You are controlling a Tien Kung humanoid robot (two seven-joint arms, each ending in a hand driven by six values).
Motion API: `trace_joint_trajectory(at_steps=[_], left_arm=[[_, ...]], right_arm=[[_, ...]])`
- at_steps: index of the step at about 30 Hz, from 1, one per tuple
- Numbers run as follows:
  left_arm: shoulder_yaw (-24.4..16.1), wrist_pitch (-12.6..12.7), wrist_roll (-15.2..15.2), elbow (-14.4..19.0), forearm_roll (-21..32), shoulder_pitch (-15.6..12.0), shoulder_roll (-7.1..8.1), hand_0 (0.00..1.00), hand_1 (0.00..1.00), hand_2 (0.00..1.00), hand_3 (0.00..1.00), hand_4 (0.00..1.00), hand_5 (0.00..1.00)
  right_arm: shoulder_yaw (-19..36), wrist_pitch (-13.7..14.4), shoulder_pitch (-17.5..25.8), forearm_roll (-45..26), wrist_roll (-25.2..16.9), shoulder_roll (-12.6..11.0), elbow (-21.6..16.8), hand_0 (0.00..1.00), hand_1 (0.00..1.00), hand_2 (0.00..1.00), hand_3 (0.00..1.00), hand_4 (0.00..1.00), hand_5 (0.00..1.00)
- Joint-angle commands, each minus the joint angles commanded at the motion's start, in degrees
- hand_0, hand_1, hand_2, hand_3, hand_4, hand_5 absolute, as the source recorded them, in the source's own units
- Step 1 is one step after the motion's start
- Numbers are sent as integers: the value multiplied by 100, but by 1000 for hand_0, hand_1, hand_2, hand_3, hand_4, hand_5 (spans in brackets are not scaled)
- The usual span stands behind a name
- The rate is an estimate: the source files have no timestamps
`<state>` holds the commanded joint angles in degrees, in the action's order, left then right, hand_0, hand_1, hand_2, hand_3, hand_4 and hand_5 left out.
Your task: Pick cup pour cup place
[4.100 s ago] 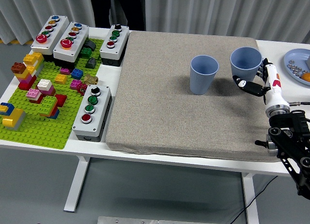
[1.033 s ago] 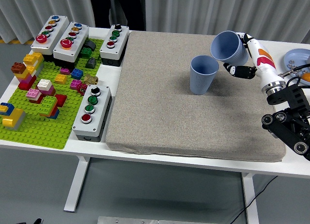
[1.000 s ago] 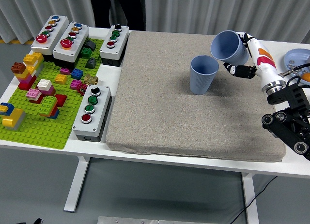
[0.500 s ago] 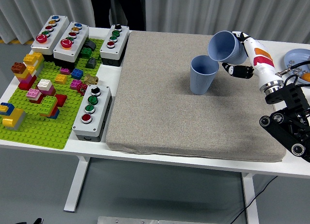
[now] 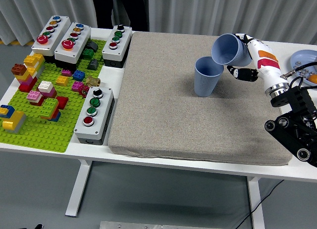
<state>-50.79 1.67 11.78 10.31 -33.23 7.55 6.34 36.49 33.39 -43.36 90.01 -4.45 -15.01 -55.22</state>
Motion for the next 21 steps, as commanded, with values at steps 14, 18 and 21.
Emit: trace_joint_trajectory(at_steps=[14, 18, 21], left_arm=[[-5, 0, -1, 0, -5, 24, -2, 761, 806, 841, 763, 507, 934], [-6, -1, -3, 0, -5, 31, -1, 763, 806, 842, 763, 507, 934], [-9, -1, -4, 0, -7, 34, 0, 763, 806, 842, 763, 507, 934]], right_arm=[[-19, 34, -53, 286, 9, -4, 91, 755, 661, 582, 666, 694, 93], [-28, 41, -62, 311, 7, -11, 116, 755, 662, 582, 665, 692, 99], [-30, 52, -68, 356, 9, -15, 129, 755, 662, 582, 665, 692, 99]])
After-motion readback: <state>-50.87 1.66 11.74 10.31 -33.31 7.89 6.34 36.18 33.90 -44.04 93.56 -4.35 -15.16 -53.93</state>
